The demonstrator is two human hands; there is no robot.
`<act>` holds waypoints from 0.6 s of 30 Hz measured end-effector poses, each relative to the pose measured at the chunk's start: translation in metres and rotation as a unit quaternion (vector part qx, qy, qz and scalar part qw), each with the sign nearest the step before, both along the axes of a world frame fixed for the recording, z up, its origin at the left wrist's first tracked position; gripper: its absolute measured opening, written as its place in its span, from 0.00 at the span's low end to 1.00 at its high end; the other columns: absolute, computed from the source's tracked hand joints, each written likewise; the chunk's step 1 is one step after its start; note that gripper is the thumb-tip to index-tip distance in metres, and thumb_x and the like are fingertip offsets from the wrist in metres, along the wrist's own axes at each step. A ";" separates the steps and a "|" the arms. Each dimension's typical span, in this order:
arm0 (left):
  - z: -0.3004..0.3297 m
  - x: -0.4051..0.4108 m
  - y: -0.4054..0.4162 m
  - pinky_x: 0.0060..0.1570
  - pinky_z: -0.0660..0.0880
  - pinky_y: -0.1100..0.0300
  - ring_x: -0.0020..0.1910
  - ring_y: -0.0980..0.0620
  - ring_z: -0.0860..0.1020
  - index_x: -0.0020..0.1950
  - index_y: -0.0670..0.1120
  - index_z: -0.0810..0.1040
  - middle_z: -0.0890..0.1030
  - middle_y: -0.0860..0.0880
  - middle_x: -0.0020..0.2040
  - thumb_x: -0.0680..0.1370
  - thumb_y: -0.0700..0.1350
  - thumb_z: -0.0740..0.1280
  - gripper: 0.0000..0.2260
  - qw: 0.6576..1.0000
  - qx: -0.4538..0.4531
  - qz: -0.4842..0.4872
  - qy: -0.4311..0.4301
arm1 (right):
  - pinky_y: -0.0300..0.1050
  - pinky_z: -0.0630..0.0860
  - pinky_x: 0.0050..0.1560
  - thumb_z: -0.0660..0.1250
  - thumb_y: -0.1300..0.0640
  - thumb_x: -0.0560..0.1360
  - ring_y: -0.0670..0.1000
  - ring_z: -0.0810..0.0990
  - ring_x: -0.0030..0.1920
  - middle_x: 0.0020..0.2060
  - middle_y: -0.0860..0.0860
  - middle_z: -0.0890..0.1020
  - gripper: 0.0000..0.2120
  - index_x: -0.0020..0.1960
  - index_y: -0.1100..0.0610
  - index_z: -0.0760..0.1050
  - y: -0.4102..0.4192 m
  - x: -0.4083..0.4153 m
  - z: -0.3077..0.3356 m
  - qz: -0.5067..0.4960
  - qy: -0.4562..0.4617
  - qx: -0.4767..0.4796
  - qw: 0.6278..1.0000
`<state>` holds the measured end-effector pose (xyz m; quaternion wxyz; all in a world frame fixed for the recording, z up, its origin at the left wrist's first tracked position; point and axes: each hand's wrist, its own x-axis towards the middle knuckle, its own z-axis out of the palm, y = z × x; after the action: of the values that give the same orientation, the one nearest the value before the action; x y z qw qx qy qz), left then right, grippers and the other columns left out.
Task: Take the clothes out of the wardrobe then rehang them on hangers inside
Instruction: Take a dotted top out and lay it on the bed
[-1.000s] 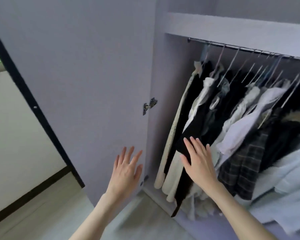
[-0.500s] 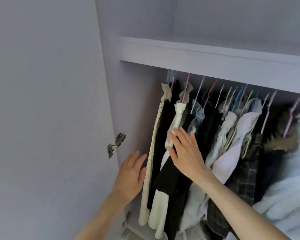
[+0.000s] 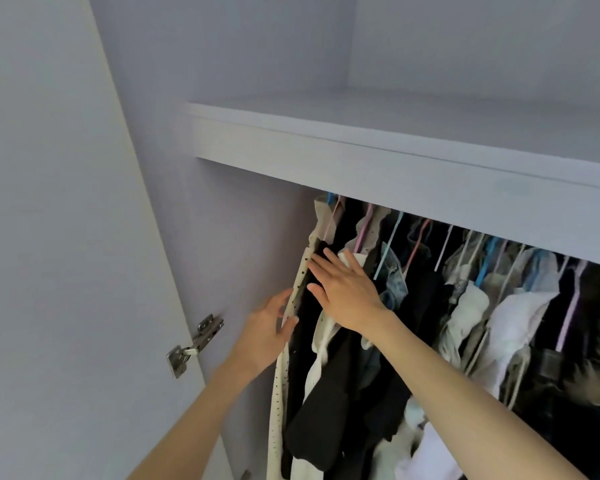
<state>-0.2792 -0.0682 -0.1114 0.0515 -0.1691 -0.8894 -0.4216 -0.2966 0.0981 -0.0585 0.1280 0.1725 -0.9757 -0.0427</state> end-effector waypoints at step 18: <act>0.029 -0.083 0.053 0.27 0.61 0.64 0.25 0.56 0.67 0.51 0.37 0.75 0.69 0.52 0.27 0.80 0.43 0.60 0.10 0.987 0.023 0.118 0.105 | 0.54 0.59 0.64 0.50 0.52 0.74 0.55 0.75 0.63 0.59 0.56 0.79 0.24 0.56 0.61 0.80 0.043 0.013 -0.023 -0.067 0.106 -0.030 0.992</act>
<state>-0.3623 -0.0150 -0.0824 0.1974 -0.1050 -0.8831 -0.4125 -0.2833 0.1407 -0.0813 0.2331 0.0974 -0.9668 -0.0397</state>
